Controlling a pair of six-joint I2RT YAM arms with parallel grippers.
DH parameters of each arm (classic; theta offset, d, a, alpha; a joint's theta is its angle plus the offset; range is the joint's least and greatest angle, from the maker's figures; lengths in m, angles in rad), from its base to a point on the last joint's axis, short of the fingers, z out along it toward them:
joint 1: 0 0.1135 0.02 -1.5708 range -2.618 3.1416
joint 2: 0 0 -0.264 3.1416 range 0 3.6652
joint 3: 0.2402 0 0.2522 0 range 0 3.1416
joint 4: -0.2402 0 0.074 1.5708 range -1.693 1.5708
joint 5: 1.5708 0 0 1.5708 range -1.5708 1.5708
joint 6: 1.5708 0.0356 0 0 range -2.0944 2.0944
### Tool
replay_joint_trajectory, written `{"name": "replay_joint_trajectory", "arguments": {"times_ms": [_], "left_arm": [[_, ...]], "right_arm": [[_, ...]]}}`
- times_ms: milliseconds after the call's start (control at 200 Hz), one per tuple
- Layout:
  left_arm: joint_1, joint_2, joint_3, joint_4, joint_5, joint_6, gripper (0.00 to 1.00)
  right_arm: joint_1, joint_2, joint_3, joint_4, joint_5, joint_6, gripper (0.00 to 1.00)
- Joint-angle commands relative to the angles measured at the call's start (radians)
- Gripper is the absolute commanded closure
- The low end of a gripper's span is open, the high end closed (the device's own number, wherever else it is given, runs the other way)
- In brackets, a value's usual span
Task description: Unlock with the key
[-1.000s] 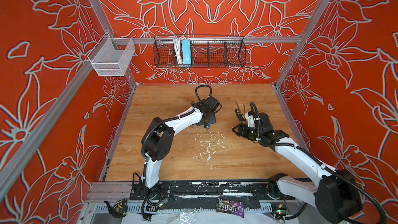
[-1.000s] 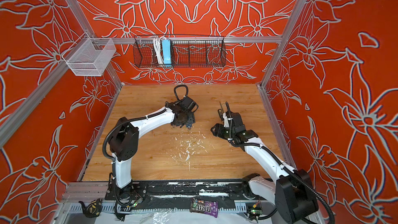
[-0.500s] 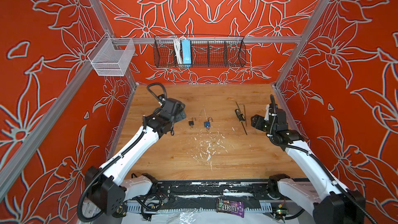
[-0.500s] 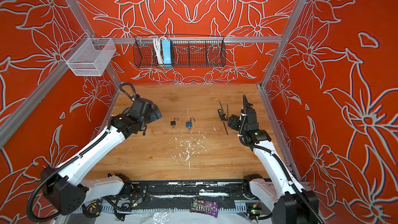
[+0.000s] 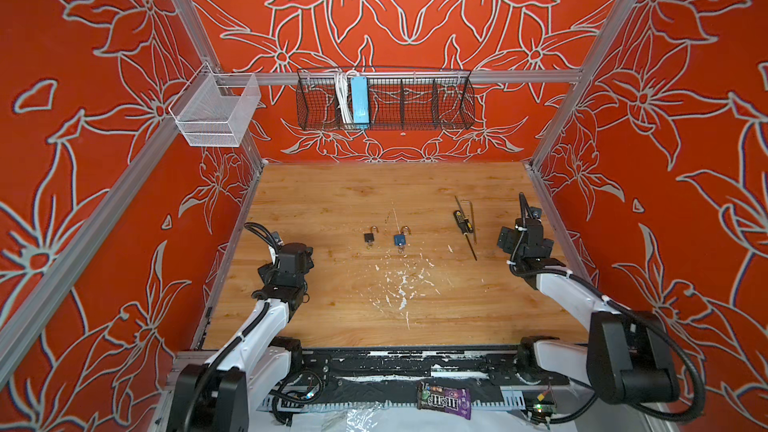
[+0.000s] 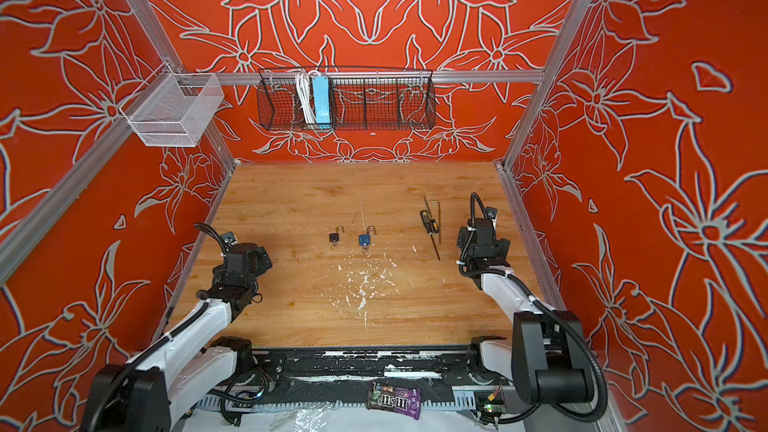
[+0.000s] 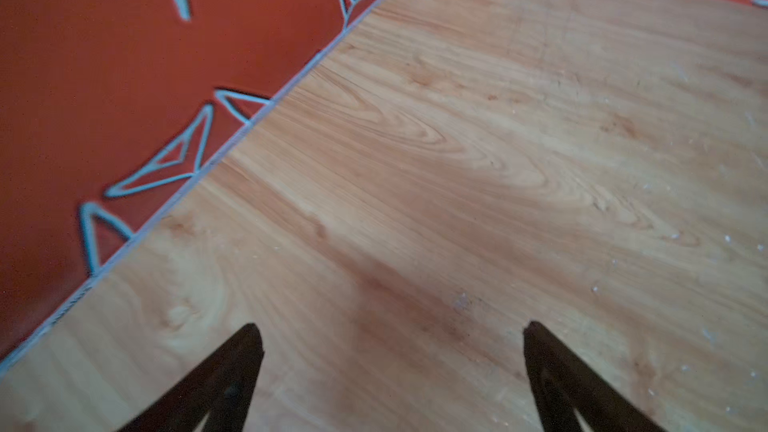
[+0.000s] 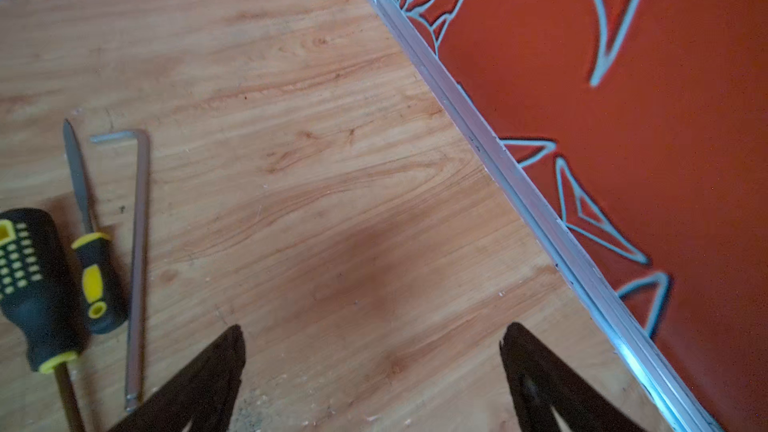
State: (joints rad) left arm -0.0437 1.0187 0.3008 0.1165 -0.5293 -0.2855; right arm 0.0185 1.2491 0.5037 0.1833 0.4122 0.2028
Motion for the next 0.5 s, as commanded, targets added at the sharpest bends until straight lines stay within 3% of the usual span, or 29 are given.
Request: {"name": "replay_joint_trajectory", "arguments": {"times_ms": [0,50,130,230,300,340,380,440,490], "left_arm": [[0.007,0.078,0.034,0.251,0.072,0.085,0.02],[0.007,0.115,0.047,0.278,0.082,0.093,0.02],[0.007,0.173,0.061,0.345,0.164,0.175,0.02],[0.008,0.257,0.053,0.434,0.231,0.218,0.02],[0.008,0.299,0.004,0.545,0.345,0.272,0.02],[0.008,0.32,-0.011,0.606,0.352,0.279,0.02],[0.007,0.316,0.021,0.537,0.333,0.263,0.02],[0.02,0.34,0.077,0.458,0.285,0.23,0.02],[0.049,0.333,0.064,0.466,0.309,0.202,0.02]], "right_arm": [[-0.006,0.045,-0.052,0.25,-0.025,-0.055,0.03],[-0.008,0.074,-0.081,0.336,-0.057,-0.063,0.03],[-0.006,0.083,-0.123,0.435,-0.224,-0.137,0.02],[-0.002,0.113,-0.205,0.613,-0.352,-0.197,0.03],[0.005,0.167,-0.243,0.743,-0.392,-0.224,0.03],[0.01,0.168,-0.221,0.689,-0.381,-0.226,0.03],[0.011,0.157,-0.169,0.569,-0.358,-0.218,0.03],[0.011,0.188,-0.18,0.65,-0.357,-0.214,0.03],[0.011,0.168,-0.165,0.578,-0.355,-0.217,0.03]]}}
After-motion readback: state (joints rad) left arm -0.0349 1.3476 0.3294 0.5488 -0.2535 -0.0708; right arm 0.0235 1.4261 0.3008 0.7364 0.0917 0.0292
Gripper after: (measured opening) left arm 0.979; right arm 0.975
